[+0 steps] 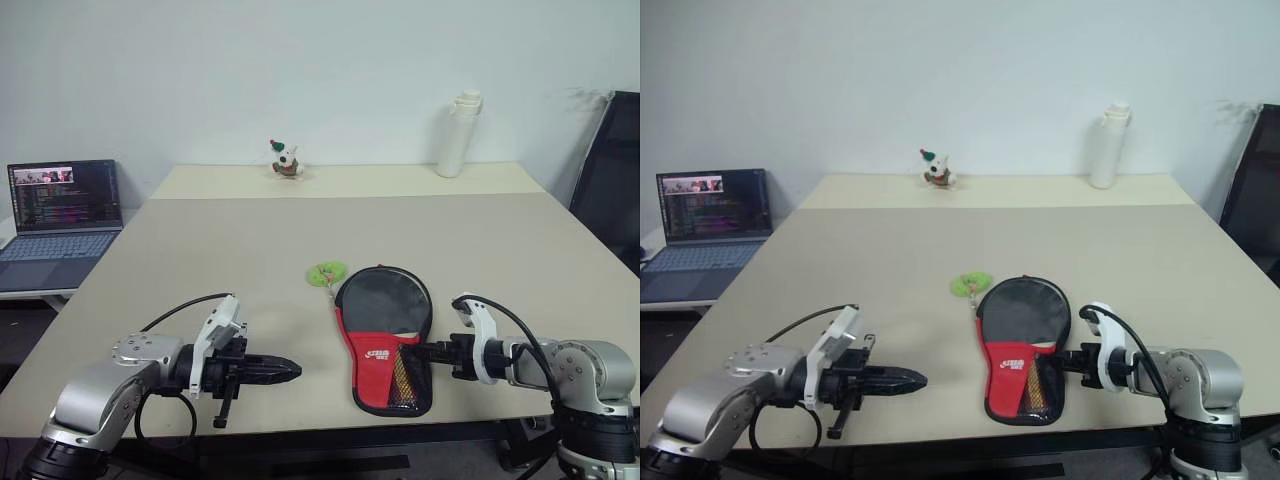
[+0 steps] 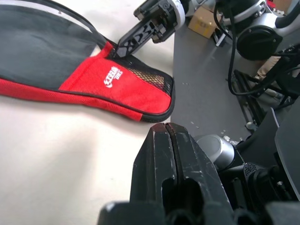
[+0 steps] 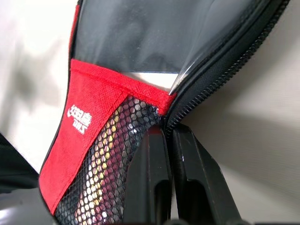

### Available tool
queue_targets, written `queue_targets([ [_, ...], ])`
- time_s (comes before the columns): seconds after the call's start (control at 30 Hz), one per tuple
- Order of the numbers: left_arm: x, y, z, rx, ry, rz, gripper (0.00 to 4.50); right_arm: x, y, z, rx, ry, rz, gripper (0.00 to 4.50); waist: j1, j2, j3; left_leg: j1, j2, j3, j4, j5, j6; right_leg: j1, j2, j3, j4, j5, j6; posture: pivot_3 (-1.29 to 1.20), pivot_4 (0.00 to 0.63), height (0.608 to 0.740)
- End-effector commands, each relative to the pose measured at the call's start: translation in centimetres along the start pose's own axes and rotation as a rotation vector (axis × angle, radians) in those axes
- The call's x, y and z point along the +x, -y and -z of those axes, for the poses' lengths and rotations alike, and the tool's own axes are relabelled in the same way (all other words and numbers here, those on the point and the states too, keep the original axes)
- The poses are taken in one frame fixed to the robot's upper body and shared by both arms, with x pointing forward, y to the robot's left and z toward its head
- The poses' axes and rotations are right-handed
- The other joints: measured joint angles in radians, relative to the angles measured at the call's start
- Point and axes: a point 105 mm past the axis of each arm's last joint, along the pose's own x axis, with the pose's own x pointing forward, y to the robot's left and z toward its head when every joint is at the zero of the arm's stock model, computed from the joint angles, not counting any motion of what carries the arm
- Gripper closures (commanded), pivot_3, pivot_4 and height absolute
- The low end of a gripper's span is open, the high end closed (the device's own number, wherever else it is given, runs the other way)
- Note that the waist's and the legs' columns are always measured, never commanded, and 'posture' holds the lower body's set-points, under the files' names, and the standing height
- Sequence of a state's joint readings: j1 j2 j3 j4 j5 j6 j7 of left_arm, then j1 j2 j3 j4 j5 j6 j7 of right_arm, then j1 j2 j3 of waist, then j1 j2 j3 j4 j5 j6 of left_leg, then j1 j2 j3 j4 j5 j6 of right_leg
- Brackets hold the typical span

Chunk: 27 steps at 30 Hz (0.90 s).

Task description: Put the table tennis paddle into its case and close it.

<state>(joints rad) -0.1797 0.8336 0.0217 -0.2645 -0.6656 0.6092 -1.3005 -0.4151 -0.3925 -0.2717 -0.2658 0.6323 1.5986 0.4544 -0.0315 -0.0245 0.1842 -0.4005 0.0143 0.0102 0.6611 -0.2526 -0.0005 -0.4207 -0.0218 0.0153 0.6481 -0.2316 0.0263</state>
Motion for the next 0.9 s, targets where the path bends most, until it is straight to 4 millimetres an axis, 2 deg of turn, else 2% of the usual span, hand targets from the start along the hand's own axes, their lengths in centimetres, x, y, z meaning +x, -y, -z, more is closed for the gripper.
queue_targets([
  [0.03, 0.3, 0.5, -0.5, 0.028, 0.005, 0.025, 4.5, -0.5, 0.2, -0.8, -0.028, 0.016, 0.011, 4.47, 0.002, 0.0, 0.0, 0.0, 0.0, 0.0, 0.0, 0.0, 0.0, 0.0, 0.0, 0.0, 0.0, 0.0, 0.0, 0.0, 0.15, 0.74],
  [0.43, 0.7, 0.2, -0.3, 0.035, 0.007, 0.016, 4.5, -0.9, 1.0, -1.9, -0.053, 0.027, 0.038, 4.47, 0.002, 0.0, 0.0, 0.0, 0.0, 0.0, 0.0, 0.0, 0.0, 0.0, 0.0, 0.0, -0.001, 0.0, 0.0, 0.0, 0.15, 0.74],
  [0.7, 0.8, -0.5, -0.3, 0.014, 0.019, -0.016, 4.5, -0.9, 0.2, -2.4, -0.042, 0.067, 0.021, 4.47, 0.002, 0.0, 0.0, 0.0, 0.0, 0.0, 0.0, 0.0, 0.0, 0.0, 0.0, 0.0, 0.0, 0.0, 0.0, 0.0, 0.15, 0.74],
  [0.8, 0.8, -1.2, -0.5, -0.009, 0.037, -0.057, 4.5, -1.3, 0.8, -2.7, 0.003, 0.114, 0.048, 3.76, 0.002, 0.0, 0.0, 0.0, 0.0, 0.0, 0.0, 0.0, 0.0, 0.0, 0.0, 0.0, 0.0, 0.0, 0.0, 0.0, 0.15, 0.74],
  [0.9, 0.8, -1.4, -0.6, -0.022, 0.044, -0.074, 4.5, -2.0, 1.3, -2.5, 0.043, 0.146, 0.065, 2.81, 0.002, 0.0, 0.0, 0.0, 0.0, 0.0, 0.0, 0.0, 0.0, 0.0, 0.0, 0.0, 0.0, 0.0, 0.001, 0.0, 0.15, 0.74],
])
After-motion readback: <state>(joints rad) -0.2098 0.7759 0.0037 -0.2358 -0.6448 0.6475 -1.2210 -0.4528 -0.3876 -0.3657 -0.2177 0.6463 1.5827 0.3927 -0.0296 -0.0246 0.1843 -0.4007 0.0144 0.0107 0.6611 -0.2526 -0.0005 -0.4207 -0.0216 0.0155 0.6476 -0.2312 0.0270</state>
